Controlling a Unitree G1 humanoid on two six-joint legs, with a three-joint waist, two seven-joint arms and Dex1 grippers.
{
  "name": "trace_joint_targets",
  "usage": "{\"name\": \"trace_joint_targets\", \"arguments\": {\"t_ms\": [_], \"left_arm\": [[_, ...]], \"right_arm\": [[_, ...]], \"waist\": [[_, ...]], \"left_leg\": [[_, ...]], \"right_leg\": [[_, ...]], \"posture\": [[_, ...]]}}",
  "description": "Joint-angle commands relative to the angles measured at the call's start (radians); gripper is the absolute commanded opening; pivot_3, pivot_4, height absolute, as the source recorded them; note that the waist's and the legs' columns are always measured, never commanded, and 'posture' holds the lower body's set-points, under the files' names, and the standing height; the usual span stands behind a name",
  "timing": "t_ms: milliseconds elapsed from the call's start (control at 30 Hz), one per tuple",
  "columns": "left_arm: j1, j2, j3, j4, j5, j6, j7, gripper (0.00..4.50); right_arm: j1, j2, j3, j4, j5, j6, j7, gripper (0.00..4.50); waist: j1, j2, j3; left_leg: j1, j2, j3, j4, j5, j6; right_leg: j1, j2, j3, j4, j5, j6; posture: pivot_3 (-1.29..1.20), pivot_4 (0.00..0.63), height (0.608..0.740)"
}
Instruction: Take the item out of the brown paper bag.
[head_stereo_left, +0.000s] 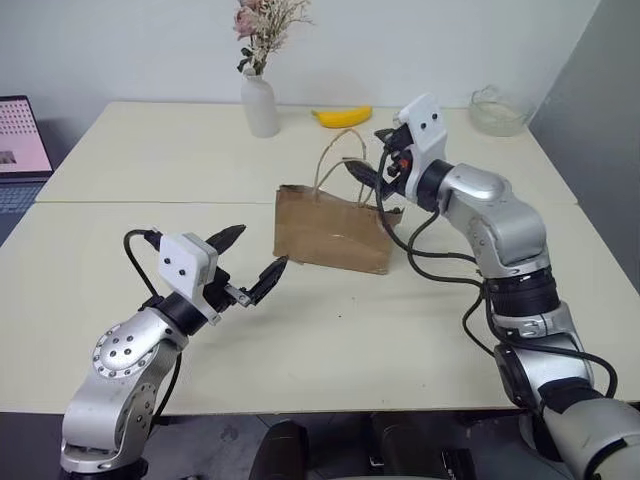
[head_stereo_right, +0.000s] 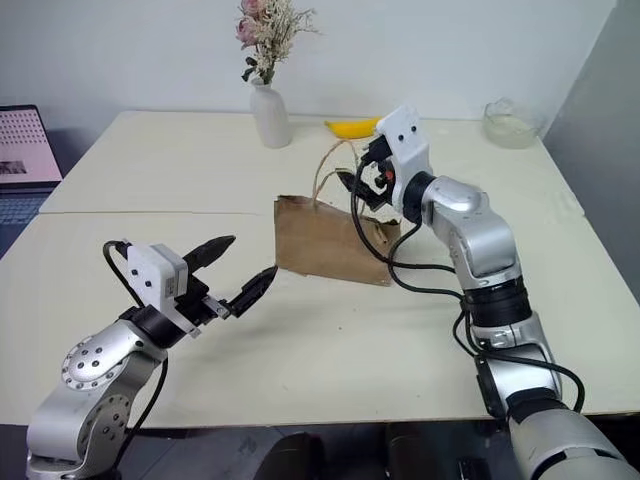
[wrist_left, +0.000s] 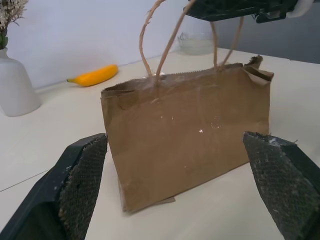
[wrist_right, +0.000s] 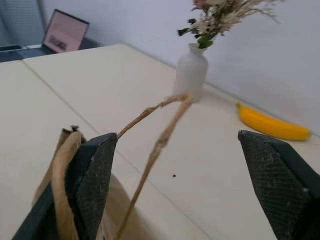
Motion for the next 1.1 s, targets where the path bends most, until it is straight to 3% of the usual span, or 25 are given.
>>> {"name": "trace_joint_targets", "arguments": {"t_ms": [33,200,533,833,1100], "left_arm": [[-0.008,0.001,-0.004,-0.012,-0.015,-0.005,-0.012,4.5],[0.005,0.007,0.0,-0.005,-0.022,-0.006,-0.035,4.5],[-0.007,0.009,-0.02,0.015,-0.008,-0.018,-0.067,4.5],[-0.005,0.004,-0.022,0.022,-0.004,-0.026,-0.072,4.5],[0.009,0.002,-0.02,0.013,-0.007,-0.025,-0.07,4.5]], "right_arm": [[0.043,-0.078,-0.022,-0.161,0.08,0.084,0.105,3.85],[0.145,-0.172,-0.083,-0.29,0.167,0.172,0.151,3.85],[0.188,-0.178,-0.083,-0.367,0.216,0.203,0.141,3.85],[0.188,-0.217,0.094,-0.388,0.05,0.005,0.182,3.85],[0.183,-0.212,0.091,-0.349,0.033,-0.045,0.215,3.85]], "waist": [[0.002,0.0,0.0],[0.002,0.0,0.0],[-0.001,0.0,0.0],[-0.001,-0.001,0.0],[-0.001,-0.001,0.0]], "left_leg": [[-0.001,0.0,0.0,0.0,0.0,0.0],[-0.001,0.0,0.0,0.0,0.0,0.0],[0.002,0.001,-0.001,0.001,0.0,0.0],[0.001,0.0,0.0,0.001,0.0,0.0],[0.001,0.0,0.0,0.001,0.0,0.0]], "right_leg": [[0.0,0.0,0.0,0.0,0.001,-0.001],[0.001,-0.001,0.0,-0.001,0.0,0.001],[0.001,0.001,0.0,0.001,-0.002,0.003],[0.001,0.001,0.001,0.0,-0.002,0.003],[0.001,0.001,0.001,0.0,-0.002,0.003]], "posture": [[0.0,0.15,0.74],[0.0,0.15,0.74],[0.0,0.15,0.74],[0.0,0.15,0.74],[0.0,0.15,0.74]]}}
